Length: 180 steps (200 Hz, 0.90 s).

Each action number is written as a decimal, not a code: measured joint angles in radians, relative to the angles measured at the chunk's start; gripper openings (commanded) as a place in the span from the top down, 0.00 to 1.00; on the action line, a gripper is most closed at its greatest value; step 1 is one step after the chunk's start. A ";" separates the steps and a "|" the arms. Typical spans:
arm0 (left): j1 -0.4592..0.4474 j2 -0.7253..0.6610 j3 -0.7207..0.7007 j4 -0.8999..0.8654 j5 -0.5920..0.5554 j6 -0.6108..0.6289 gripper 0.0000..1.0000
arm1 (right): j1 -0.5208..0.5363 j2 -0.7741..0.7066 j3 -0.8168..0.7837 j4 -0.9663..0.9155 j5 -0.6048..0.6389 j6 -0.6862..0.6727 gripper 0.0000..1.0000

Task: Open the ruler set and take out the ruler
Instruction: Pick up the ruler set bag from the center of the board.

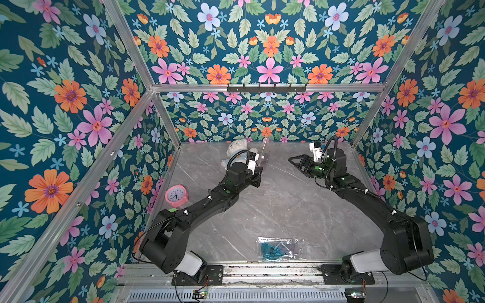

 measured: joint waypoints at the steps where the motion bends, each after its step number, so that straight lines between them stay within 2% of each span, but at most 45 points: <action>1: 0.001 0.000 0.002 0.000 0.006 0.000 1.00 | -0.001 -0.001 -0.006 0.014 -0.004 0.000 0.26; 45: 0.088 0.061 0.056 0.044 0.367 -0.069 1.00 | -0.003 0.057 -0.209 0.535 -0.080 0.032 0.27; 88: 0.142 0.145 0.075 0.145 0.645 -0.189 1.00 | -0.005 0.239 -0.165 0.935 -0.190 0.161 0.33; 124: 0.140 0.143 0.073 0.160 0.768 -0.213 1.00 | -0.005 0.340 -0.092 1.035 -0.262 0.211 0.29; 142: 0.143 0.127 0.072 0.134 0.792 -0.196 1.00 | -0.005 0.360 -0.071 1.056 -0.288 0.217 0.27; 180: 0.150 0.123 0.072 0.104 0.820 -0.170 1.00 | -0.002 0.375 -0.056 1.073 -0.322 0.217 0.28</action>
